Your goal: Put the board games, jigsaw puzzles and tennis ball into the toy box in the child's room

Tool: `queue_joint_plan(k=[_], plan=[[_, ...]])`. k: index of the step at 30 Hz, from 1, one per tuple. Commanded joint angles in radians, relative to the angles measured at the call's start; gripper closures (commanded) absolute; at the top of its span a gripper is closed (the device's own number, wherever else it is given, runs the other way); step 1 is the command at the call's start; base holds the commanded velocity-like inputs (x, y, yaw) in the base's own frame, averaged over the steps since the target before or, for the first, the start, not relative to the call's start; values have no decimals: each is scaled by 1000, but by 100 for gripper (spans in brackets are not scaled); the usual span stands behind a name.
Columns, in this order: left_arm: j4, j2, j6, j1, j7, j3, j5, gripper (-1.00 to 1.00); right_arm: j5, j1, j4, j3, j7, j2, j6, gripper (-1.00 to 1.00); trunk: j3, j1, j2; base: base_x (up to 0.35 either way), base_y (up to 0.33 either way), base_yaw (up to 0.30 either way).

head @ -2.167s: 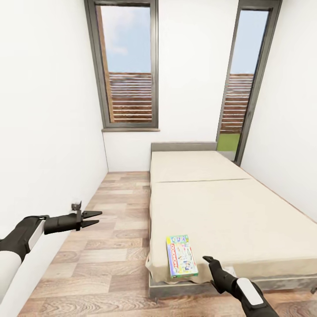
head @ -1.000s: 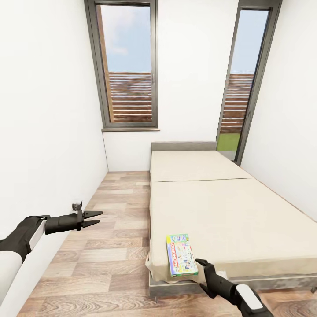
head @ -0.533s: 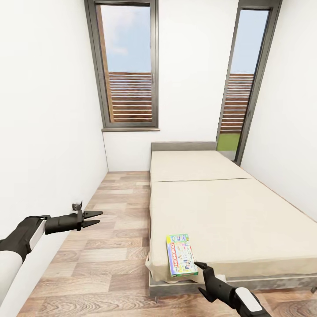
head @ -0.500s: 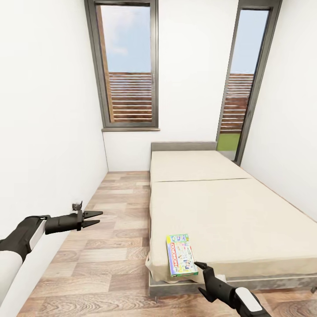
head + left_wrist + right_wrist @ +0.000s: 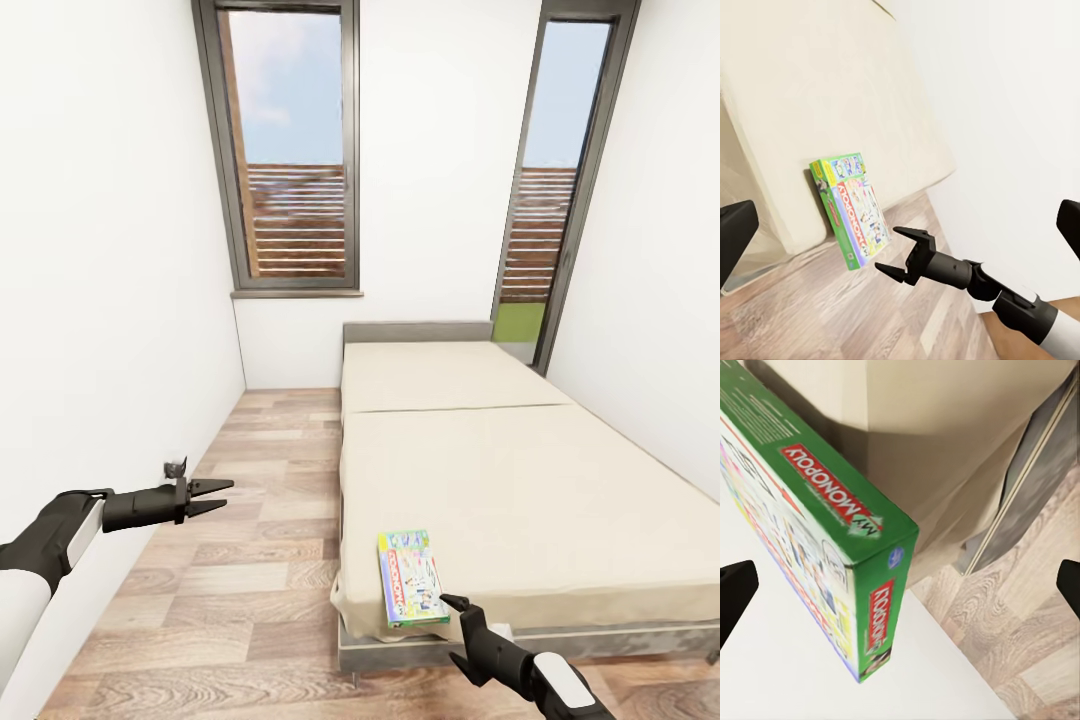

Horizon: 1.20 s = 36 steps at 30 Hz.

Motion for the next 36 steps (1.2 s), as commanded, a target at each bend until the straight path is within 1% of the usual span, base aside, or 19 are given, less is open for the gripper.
queue_joint_plan(k=[1, 4, 13, 16, 18, 20, 22, 24, 27, 36], plan=[[0, 0, 10, -1, -1, 0, 2, -100, 3, -1, 0, -7, 3, 1, 7, -100, -4, 4, -8, 0, 0, 0], [0, 0, 10, -1, -2, 0, 2, -100, 3, -1, 0, -5, 3, 1, 7, -100, -14, 15, -29, 0, 0, 0], [0, 0, 10, -1, -2, 0, 3, -100, 4, -1, 0, -4, 12, 1, 8, -100, -14, 15, -29, 0, 0, 0], [0, 0, 10, -1, -2, -1, 3, -100, 5, -1, 0, -3, 45, 1, 8, -100, -14, 15, -29, 0, 0, 0], [0, 0, 10, -1, -2, -1, 3, -100, 6, -1, 0, 0, 83, 1, 7, -100, -14, 15, -29, 0, 0, 0], [0, 0, 10, -1, -2, 0, 3, -100, 9, -1, 0, 14, 125, 1, 7, -100, -14, 15, -29, 0, 0, 0], [0, 0, 10, -1, -2, 0, 2, -100, 9, -1, 0, 26, 136, 1, 7, -100, -14, 15, -29, 0, 0, 0], [0, 0, 10, -1, -2, 0, 2, -100, 10, -1, 0, 50, 147, 1, 7, -100, -14, 15, -29, 0, 0, 0], [0, 0, 10, -1, -2, -1, 2, -100, 11, -1, 0, 64, 152, 1, 6, -100, -14, 15, -29, 0, 0, 0], [0, 0, 10, -1, -2, -1, 3, -100, 11, -1, 0, 73, 155, 1, 6, -100, -14, 15, -29, 0, 0, 0]])
